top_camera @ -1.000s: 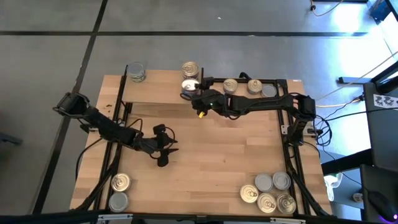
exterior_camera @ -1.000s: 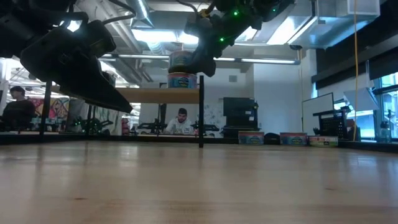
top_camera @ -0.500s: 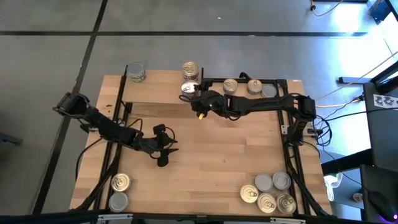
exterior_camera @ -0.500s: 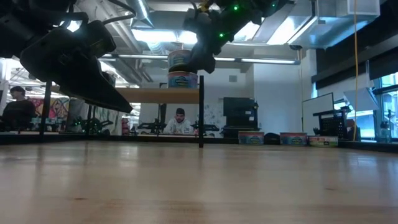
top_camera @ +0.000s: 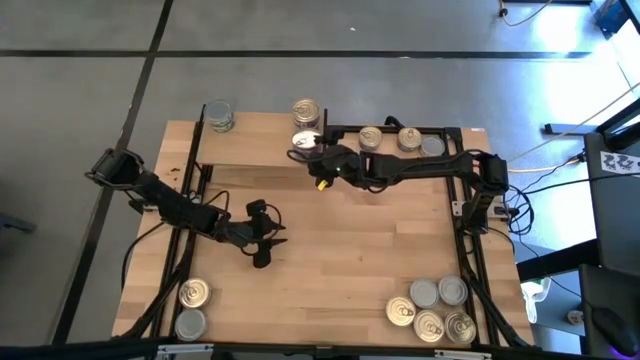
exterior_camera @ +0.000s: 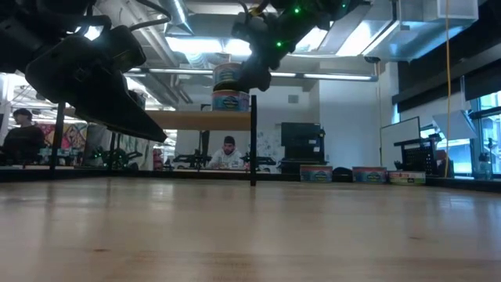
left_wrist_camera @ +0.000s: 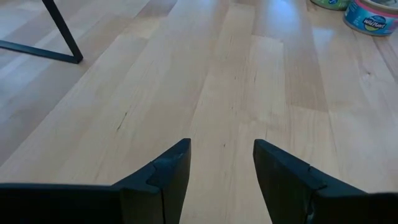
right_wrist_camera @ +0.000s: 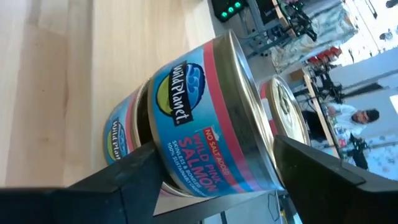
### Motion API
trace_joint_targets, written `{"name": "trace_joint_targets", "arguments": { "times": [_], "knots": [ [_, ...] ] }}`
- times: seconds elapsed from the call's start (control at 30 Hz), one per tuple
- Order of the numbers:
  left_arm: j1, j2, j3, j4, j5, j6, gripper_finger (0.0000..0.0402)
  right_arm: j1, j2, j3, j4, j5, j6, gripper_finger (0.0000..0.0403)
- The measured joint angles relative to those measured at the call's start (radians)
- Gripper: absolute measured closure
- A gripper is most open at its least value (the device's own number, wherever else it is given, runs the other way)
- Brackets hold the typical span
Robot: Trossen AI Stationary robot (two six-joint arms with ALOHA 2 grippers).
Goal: Stack canned seafood by type on shelf
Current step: Stack the blue tuna can on top of the blue tuna can on the shelf
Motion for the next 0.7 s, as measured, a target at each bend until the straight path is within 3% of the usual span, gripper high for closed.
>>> {"name": "trace_joint_targets", "arguments": {
  "times": [0.3,0.7],
  "knots": [
    [0.000,0.000,0.000,0.000,0.000,-0.002,0.0229,0.000,0.000,0.000,-0.002,0.002,0.051,0.0109],
    [0.000,0.000,-0.001,-0.002,0.000,0.007,0.0229,0.002,0.000,0.012,-0.016,0.036,0.004,0.0109]
  ]
}}
